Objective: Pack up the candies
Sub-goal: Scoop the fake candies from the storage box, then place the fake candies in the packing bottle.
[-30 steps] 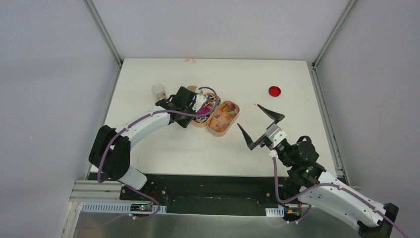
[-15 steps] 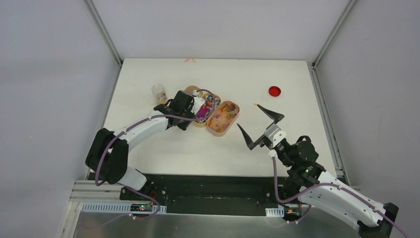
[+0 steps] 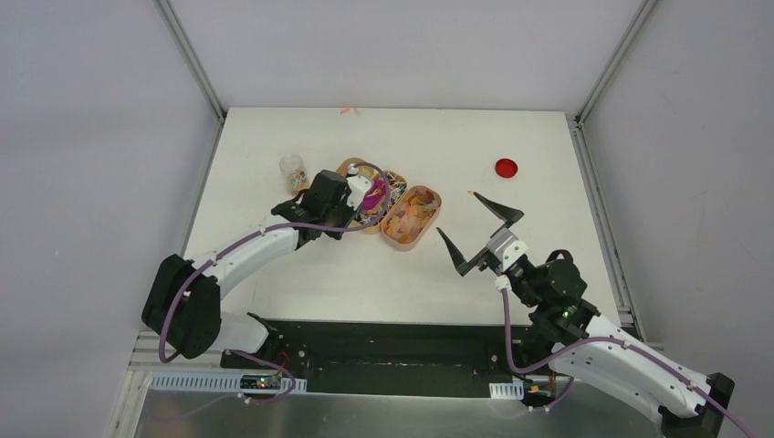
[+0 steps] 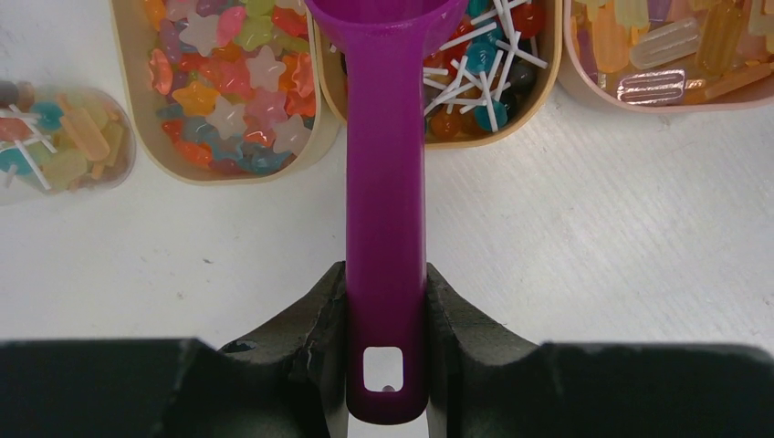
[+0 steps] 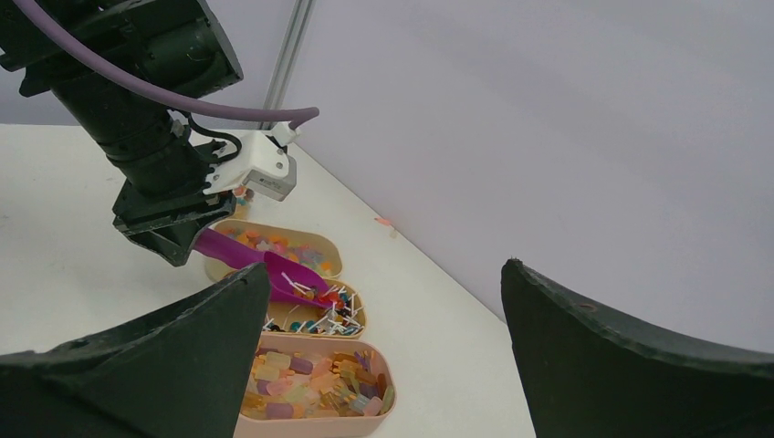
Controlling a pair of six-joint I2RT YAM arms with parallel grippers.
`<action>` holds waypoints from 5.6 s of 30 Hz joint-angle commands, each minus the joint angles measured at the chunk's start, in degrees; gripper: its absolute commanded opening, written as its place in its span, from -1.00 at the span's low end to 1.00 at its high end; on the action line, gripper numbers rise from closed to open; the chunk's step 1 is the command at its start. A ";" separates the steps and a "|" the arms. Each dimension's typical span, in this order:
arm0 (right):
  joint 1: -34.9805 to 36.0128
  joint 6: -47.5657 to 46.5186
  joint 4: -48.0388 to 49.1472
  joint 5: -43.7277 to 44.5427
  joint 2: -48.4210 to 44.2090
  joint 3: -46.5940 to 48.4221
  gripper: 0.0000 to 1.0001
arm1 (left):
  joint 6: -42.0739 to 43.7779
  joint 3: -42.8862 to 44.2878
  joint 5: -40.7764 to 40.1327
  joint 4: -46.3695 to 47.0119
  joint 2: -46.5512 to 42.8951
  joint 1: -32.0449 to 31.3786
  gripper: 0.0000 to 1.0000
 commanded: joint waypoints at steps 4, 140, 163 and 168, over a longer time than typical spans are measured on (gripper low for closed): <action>-0.14 0.00 2.30 -0.14 0.54 1.46 0.99 | -0.79 -0.42 -0.36 4.45 -2.98 -0.34 -1.00; -0.16 14.05 3.85 -10.17 3.96 0.05 0.99 | -2.37 32.96 -4.75 -45.88 -2.45 24.58 -1.00; -0.13 13.73 3.59 -10.67 3.88 -0.21 0.99 | -1.18 41.58 -8.20 -51.14 5.86 24.45 -1.00; -0.14 13.53 3.92 -10.61 5.25 -0.17 0.99 | 0.23 41.67 -9.35 -51.89 6.03 24.49 -1.00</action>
